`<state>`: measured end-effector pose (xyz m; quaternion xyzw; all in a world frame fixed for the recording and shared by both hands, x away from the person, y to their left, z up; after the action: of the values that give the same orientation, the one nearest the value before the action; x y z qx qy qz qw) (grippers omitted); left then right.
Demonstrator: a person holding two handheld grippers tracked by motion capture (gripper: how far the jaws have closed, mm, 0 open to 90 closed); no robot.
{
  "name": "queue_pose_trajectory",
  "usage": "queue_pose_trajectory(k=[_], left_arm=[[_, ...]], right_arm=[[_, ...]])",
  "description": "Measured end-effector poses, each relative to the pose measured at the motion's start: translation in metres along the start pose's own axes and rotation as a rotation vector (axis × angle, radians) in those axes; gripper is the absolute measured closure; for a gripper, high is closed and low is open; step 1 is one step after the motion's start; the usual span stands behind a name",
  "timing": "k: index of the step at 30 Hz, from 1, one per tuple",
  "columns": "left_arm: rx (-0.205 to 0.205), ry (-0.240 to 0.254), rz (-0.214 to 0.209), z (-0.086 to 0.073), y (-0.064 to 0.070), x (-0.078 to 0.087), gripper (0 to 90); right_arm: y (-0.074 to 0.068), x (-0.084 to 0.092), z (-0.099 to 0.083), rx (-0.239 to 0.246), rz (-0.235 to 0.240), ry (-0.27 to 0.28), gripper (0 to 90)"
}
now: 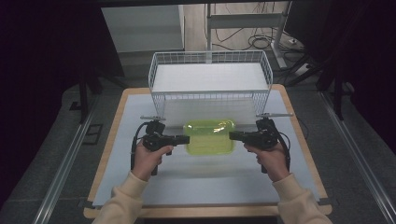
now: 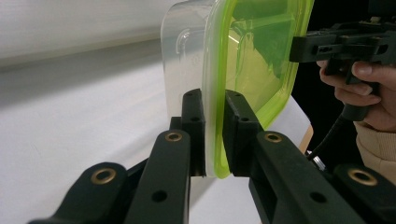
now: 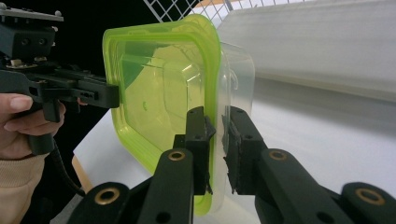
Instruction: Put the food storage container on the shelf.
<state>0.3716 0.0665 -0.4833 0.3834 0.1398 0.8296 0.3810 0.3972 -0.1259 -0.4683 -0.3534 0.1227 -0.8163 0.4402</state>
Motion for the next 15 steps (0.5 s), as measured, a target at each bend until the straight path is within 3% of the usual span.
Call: queue_pose_trajectory(k=[15], left_arm=[[-0.035,0.050,0.000,0.040,0.016,0.019,80.9]], right_arm=[[-0.016,0.016,0.041,0.046,0.001,0.035,80.6]])
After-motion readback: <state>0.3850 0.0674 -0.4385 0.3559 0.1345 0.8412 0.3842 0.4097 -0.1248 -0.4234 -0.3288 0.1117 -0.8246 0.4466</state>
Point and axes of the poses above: each handheld gripper's, and its own axes: x roughly backward along the jaws, z roughly out of its top, y roughly to its right, the point moved 10 cm from there along -x, roughly forward along the jaws, and after that the axes turned 4 degrees about z, right-handed, at the moved point
